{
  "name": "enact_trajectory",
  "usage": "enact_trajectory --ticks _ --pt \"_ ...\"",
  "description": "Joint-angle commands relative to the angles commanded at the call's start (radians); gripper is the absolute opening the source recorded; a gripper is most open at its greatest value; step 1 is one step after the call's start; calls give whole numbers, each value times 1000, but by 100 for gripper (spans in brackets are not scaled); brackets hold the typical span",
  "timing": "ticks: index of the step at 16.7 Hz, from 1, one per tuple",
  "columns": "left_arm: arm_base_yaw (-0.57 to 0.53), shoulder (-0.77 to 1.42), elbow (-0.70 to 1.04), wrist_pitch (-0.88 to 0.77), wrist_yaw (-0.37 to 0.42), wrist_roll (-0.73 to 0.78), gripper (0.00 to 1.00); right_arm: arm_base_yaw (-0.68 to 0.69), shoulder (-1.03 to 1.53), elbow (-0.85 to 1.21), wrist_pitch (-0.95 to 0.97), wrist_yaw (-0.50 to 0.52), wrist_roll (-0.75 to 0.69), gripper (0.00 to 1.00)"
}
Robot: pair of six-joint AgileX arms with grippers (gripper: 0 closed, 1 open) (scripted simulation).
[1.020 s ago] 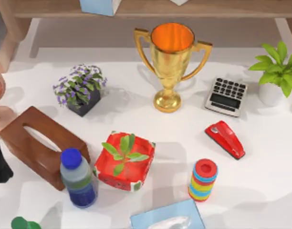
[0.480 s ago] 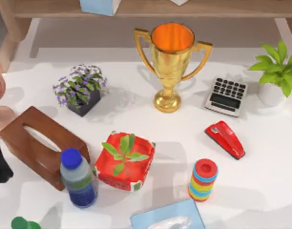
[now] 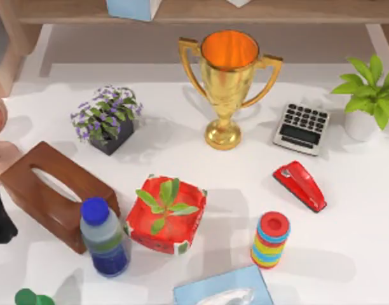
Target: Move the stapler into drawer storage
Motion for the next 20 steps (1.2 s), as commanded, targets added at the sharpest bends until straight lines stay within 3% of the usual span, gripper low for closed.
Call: enact_trajectory --ticks 15,20 --pt "0 0 0 0 0 0 100 -119 -73 -211 140 -121 1 0" --pt "0 0 0 0 0 0 100 -119 -73 -211 140 -121 1 38"
